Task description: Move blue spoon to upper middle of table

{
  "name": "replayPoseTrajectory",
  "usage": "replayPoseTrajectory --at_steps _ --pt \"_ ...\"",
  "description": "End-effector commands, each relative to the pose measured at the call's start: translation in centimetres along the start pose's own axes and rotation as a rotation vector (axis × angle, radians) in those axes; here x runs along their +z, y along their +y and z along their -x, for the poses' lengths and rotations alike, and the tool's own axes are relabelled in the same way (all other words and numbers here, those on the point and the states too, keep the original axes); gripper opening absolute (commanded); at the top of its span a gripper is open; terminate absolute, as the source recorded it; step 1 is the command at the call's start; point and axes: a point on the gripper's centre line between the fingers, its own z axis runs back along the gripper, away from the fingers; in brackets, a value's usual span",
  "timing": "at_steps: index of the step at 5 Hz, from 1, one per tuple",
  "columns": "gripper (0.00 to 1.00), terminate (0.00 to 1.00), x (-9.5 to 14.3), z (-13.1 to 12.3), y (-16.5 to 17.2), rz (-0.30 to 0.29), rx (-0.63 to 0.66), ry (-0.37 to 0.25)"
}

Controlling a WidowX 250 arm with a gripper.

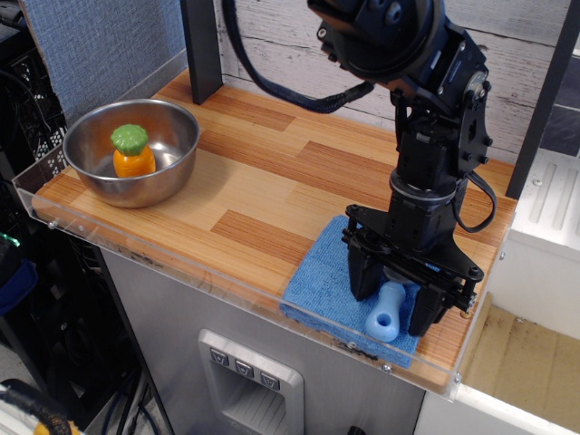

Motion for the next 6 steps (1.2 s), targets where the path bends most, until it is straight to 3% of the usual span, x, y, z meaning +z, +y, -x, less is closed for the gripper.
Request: replayPoseTrajectory --at_steps 1,3,4,6 --pt "0.0 0.0 2.1 -0.4 0.1 -0.006 -0.007 -0.059" --pt "0.0 0.0 4.7 -0.7 1.5 0.038 -0.003 -0.11" --pt "0.0 0.0 6.6 -1.8 5.0 0.018 0.053 -0.136" --pt "0.0 0.0 7.7 -6.5 13.1 -0.134 0.094 -0.123"
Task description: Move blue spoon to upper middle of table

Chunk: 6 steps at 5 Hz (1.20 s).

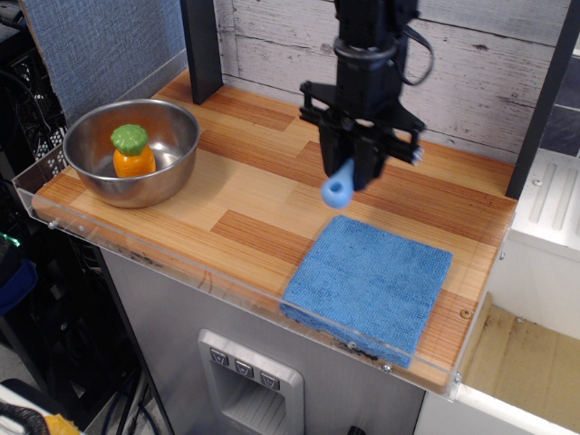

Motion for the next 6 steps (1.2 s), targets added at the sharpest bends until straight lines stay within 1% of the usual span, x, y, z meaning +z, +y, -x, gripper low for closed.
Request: replayPoseTrajectory --at_steps 1,2,3,5,6 --pt "0.0 0.0 0.7 -4.8 5.9 -0.11 -0.002 -0.022" --pt "0.0 0.0 -0.7 -5.5 8.0 -0.116 0.014 0.015" --pt "0.0 0.0 -2.0 -5.5 9.8 -0.105 0.039 0.054" --pt "0.0 0.0 -2.7 -5.0 10.3 -0.086 0.044 0.089" --pt "1.0 0.0 -1.7 -4.8 9.7 -0.096 0.024 0.063"
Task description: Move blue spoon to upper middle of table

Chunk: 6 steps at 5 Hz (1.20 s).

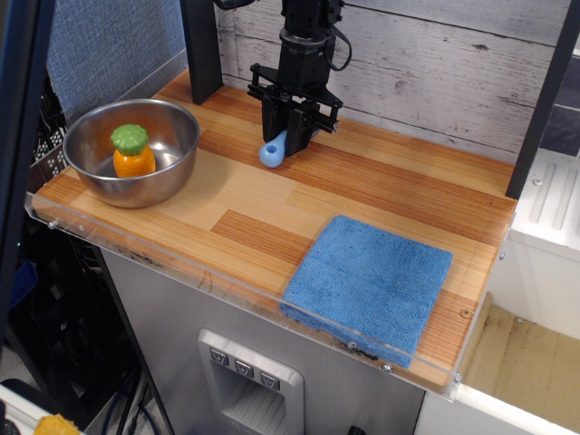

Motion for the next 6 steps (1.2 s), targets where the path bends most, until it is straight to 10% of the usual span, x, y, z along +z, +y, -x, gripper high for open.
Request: replayPoseTrajectory --at_steps 1,6 --pt "1.0 0.0 4.6 0.8 -0.2 -0.028 -0.031 -0.085" --pt "1.0 0.0 5.5 3.2 -6.3 0.064 -0.132 0.045"
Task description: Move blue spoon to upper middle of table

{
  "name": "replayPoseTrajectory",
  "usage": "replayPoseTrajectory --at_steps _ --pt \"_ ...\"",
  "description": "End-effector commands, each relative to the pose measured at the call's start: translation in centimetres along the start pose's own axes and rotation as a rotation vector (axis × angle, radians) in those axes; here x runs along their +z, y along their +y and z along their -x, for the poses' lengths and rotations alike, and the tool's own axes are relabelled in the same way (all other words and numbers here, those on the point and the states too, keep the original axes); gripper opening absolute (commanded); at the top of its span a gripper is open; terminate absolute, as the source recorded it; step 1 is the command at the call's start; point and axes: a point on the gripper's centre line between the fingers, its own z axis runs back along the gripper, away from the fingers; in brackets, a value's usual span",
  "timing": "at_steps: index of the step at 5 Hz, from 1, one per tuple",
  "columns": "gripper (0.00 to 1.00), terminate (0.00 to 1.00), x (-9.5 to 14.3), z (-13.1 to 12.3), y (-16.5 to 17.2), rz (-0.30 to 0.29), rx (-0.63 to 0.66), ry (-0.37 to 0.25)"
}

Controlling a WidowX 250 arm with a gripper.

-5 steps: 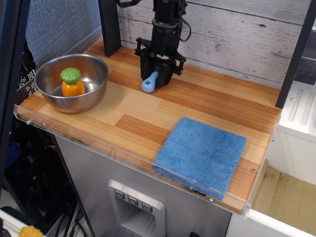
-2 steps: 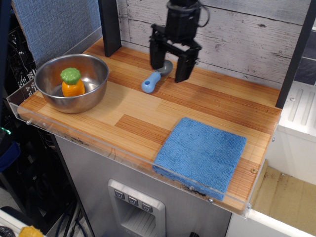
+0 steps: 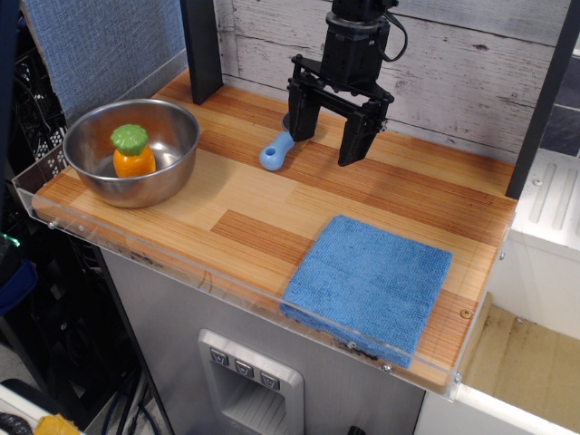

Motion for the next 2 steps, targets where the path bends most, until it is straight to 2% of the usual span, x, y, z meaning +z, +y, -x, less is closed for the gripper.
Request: replayPoseTrajectory --at_steps 1,2 --pt "1.0 0.0 1.87 0.79 -0.57 0.013 -0.026 -0.003" --pt "1.0 1.0 1.87 0.79 -0.57 0.013 -0.026 -0.003"
